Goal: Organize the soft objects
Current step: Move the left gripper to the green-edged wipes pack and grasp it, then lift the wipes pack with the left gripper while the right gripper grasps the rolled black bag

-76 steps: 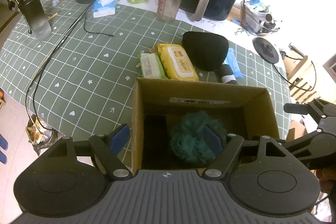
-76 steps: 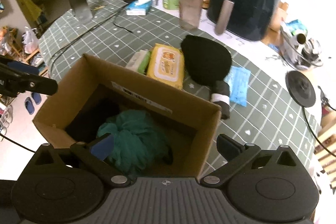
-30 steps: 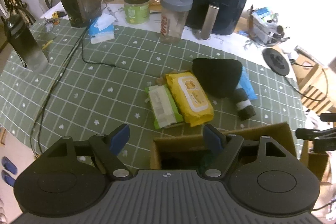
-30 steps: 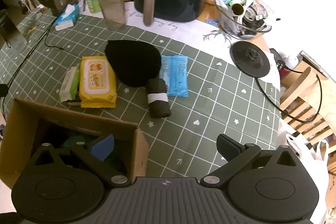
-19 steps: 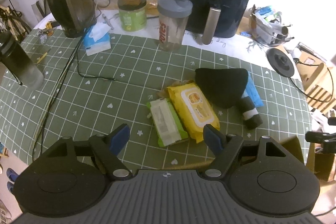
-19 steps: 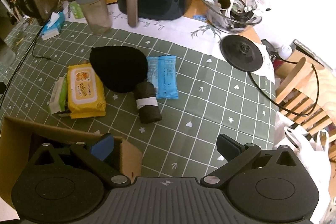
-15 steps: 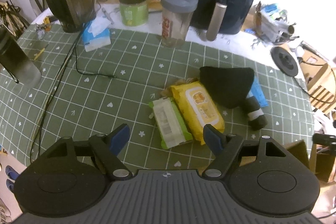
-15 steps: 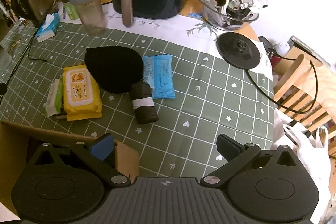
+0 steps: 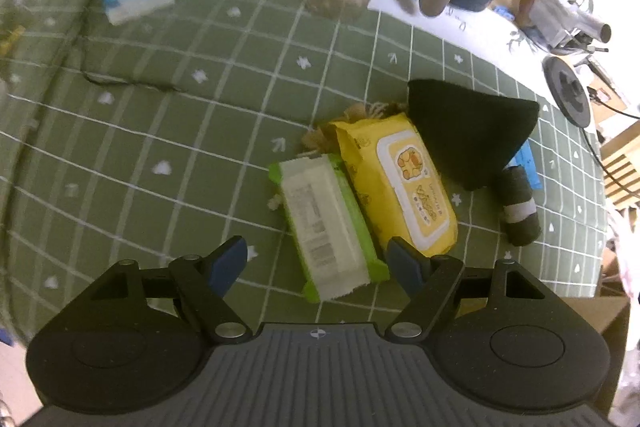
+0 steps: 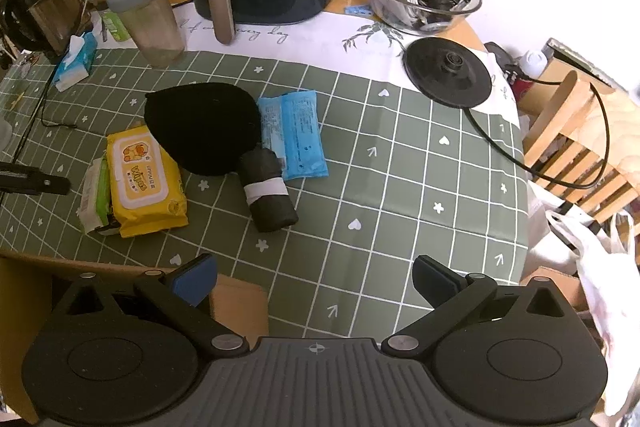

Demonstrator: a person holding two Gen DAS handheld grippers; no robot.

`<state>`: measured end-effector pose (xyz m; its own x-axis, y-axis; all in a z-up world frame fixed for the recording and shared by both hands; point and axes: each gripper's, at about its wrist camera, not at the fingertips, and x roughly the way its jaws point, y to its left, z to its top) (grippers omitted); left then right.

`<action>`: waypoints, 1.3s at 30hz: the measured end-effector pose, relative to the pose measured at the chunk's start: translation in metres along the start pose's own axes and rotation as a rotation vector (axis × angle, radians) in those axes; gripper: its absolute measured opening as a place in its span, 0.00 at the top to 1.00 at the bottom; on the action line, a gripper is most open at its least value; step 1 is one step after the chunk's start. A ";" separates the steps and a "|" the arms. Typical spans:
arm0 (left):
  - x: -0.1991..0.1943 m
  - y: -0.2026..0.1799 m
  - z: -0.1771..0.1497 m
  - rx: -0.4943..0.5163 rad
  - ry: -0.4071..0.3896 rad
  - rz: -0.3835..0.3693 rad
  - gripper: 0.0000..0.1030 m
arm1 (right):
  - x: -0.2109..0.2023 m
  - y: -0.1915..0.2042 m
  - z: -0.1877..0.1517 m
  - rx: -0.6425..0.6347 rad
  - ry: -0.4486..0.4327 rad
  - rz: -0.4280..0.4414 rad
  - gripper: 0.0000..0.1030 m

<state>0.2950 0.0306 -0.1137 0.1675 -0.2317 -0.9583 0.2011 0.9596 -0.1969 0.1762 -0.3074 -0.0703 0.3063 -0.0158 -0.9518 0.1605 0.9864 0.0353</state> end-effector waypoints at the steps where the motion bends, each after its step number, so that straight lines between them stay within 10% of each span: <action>1: 0.007 0.003 0.002 -0.011 0.014 -0.010 0.25 | 0.000 -0.001 0.000 0.004 0.000 -0.001 0.00; 18: 0.081 0.035 0.024 -0.184 0.234 -0.160 0.27 | 0.002 -0.021 -0.013 0.072 0.018 -0.017 0.00; 25: 0.088 0.038 0.026 -0.217 0.250 -0.227 0.53 | 0.007 -0.022 -0.014 0.071 0.023 -0.015 0.00; 39: 0.044 0.037 0.016 -0.140 0.137 -0.099 0.54 | 0.015 -0.022 -0.008 0.039 0.025 0.006 0.00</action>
<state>0.3255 0.0531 -0.1601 0.0191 -0.3113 -0.9501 0.0727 0.9482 -0.3092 0.1698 -0.3278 -0.0878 0.2838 -0.0052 -0.9589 0.1956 0.9793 0.0526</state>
